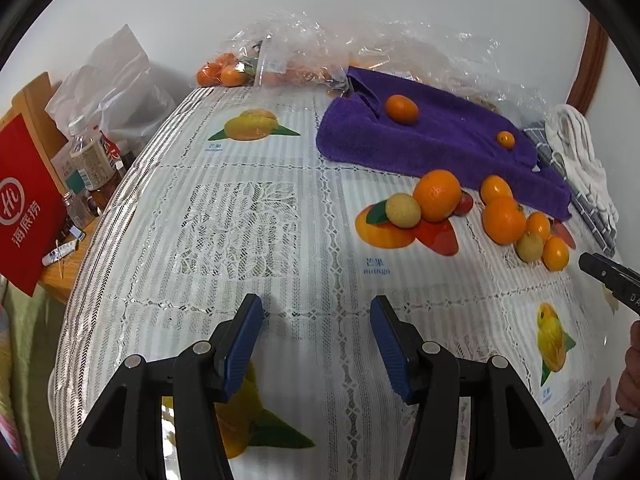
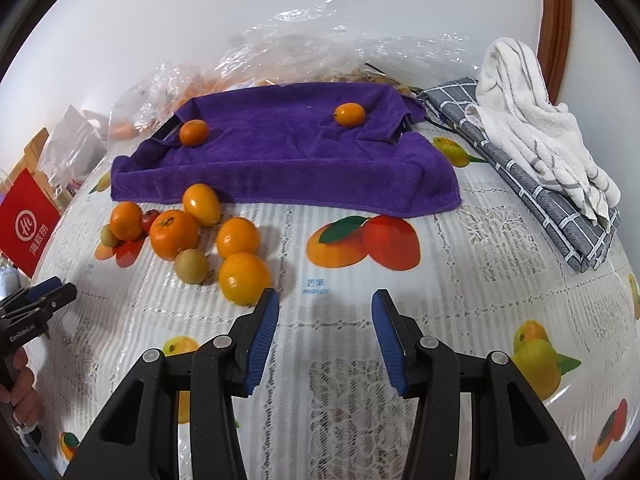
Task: Organize fruits
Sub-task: 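Lower the right gripper onto another orange and close it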
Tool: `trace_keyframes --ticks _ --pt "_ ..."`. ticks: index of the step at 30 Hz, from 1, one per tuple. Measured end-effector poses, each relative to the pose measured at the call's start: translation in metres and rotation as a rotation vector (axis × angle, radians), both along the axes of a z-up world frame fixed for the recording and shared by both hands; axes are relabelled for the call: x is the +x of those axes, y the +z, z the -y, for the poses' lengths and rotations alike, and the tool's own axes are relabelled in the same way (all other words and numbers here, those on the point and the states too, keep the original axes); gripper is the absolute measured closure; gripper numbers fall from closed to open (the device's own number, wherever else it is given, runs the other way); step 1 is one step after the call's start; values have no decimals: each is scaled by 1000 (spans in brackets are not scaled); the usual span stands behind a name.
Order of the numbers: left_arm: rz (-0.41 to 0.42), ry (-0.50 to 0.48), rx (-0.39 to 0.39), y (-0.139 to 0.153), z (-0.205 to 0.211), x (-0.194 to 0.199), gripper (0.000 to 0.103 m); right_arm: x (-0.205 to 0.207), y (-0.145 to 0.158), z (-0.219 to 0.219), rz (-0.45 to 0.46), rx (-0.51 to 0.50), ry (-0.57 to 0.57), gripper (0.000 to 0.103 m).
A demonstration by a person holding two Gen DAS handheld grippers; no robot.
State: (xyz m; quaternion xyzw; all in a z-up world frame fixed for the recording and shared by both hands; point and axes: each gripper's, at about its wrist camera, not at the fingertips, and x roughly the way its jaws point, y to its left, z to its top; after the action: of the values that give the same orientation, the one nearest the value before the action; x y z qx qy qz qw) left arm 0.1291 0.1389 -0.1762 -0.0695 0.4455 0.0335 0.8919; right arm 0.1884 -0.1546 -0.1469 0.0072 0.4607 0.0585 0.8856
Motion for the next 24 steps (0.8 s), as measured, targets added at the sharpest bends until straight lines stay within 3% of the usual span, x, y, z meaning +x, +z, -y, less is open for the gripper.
trace_keyframes --ticks 3,7,12,18,24 --pt "11 3 13 -1 1 0 49 5 -1 3 7 8 -6 55" --pt "17 -21 94 -3 11 0 49 12 -1 5 10 27 -7 57" --pt "29 -22 37 -3 3 -1 48 21 -1 2 11 43 9 59" --pt "17 -31 81 -4 9 1 44 14 -2 -12 14 87 90 61" --pt "19 -33 68 -4 7 0 44 8 -3 -31 19 114 167 61"
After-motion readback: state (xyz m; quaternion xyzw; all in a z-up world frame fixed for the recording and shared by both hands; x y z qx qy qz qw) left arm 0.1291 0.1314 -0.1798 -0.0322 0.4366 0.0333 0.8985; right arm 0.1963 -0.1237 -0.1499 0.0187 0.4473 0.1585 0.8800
